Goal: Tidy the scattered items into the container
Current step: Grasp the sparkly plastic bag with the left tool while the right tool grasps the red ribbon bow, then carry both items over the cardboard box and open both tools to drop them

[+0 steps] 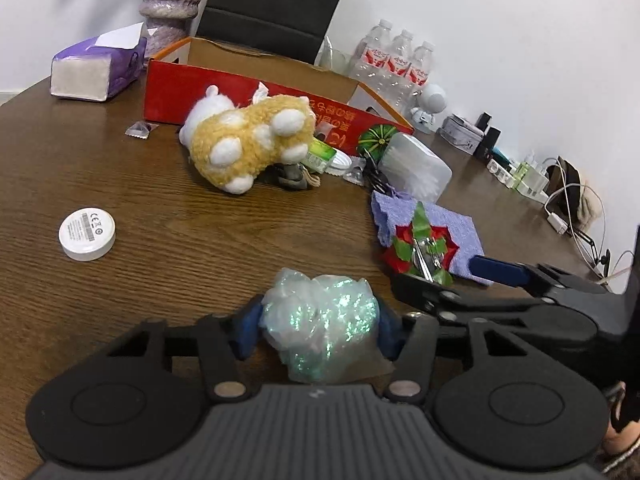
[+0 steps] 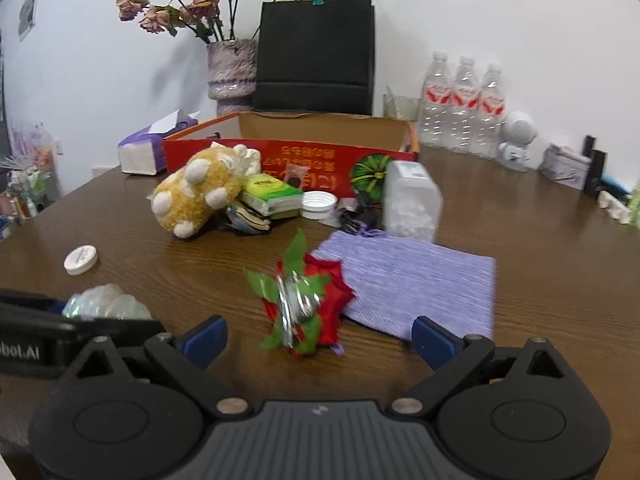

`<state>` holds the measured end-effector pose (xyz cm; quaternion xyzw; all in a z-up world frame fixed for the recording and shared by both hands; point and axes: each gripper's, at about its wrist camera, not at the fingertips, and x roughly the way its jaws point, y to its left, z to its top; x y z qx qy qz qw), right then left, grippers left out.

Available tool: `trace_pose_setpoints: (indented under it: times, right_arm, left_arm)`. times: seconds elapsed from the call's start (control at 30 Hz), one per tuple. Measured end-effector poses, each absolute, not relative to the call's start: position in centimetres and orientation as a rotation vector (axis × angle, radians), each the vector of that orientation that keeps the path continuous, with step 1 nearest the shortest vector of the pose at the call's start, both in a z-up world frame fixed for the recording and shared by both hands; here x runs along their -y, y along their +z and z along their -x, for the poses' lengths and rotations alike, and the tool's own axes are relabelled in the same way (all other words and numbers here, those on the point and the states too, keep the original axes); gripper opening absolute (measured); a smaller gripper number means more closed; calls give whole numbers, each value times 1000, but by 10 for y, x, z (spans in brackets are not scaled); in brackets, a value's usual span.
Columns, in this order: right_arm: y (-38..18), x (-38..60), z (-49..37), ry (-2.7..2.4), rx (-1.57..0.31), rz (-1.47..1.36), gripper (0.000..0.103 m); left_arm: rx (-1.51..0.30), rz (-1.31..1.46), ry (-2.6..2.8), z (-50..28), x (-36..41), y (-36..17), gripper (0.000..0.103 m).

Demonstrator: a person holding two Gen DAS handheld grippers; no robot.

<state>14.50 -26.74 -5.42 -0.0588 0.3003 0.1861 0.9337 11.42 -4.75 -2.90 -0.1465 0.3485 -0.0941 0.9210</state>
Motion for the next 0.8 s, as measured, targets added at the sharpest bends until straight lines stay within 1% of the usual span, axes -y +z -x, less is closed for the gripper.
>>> trace_pose_setpoints:
  times: [0.07,0.1,0.13,0.17,0.2,0.23,0.8]
  right_arm:
    - [-54,262,-152,390,-611,128,91]
    - [-55,259,-155,393,-610,132,81]
    - [-55,257,-157,395,-613,136,65]
    - [-56,255,-159,398,-620,139,56]
    - [-57,255,-162,400,-631,137,41]
    - [-57,256,-163,407,-641,125,37]
    - [-20,272,-148,410,-517,35,36]
  left_arm:
    - [-712,307,-190,-117,45,-29,51]
    - [-709,312,-188,-119,44,-29,51]
    - [-705,318,-185,-121,42,-28,51]
    - [-702,324,-182,-123,40,-28,51]
    - [-700,328,-179,-124,39,-26,52]
    - [-696,330,-178,-125,38,-25,52]
    - [-620,345,-200,-128,25,-1,55]
